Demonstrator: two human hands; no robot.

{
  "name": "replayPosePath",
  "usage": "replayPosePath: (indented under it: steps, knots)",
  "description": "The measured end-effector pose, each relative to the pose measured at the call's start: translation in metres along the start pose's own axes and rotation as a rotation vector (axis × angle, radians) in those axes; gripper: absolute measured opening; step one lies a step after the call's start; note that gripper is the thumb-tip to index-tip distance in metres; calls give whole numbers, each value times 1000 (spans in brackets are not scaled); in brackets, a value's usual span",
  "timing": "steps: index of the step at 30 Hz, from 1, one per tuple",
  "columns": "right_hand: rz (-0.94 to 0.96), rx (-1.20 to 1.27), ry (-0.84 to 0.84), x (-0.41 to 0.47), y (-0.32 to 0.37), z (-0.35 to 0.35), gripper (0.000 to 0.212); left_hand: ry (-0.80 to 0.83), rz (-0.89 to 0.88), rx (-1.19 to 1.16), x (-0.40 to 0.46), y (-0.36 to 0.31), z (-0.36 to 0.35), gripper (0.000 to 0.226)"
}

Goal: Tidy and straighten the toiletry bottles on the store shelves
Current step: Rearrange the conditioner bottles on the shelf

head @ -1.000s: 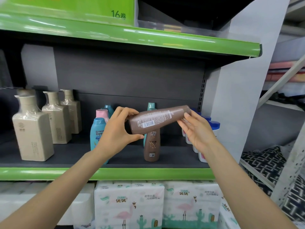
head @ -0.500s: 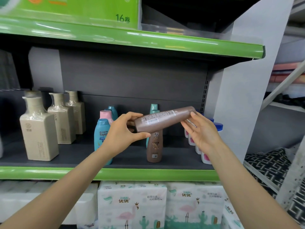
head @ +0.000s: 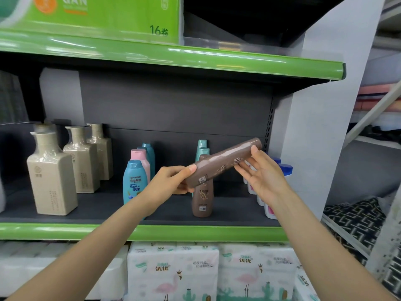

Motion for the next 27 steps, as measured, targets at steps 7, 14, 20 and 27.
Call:
replayPosePath:
  steps: [7, 14, 20, 27]
  knots:
    - [65, -81, -49, 5, 8, 5, 28, 48, 70, 52, 4, 8, -11, 26]
    - [163, -409, -128, 8, 31, 11, 18, -104, -109, 411, 23, -2, -12, 10]
    - [214, -671, -136, 26, 36, 11, 12, -362, -245, 451, 44, -17, 3, 10]
    - [218, -869, -174, 72, 15, 8, 15, -327, -227, 517, 99, -5, 15, 9]
Point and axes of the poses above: each hand's wrist, its own x-axis towards the middle knuckle, its own z-axis out of the back of the hand, y = z × x, the point moved 6 cm from there along x, towards the middle knuckle, and after that the axes turned 7 degrees about -z, right-handed, at the moved point
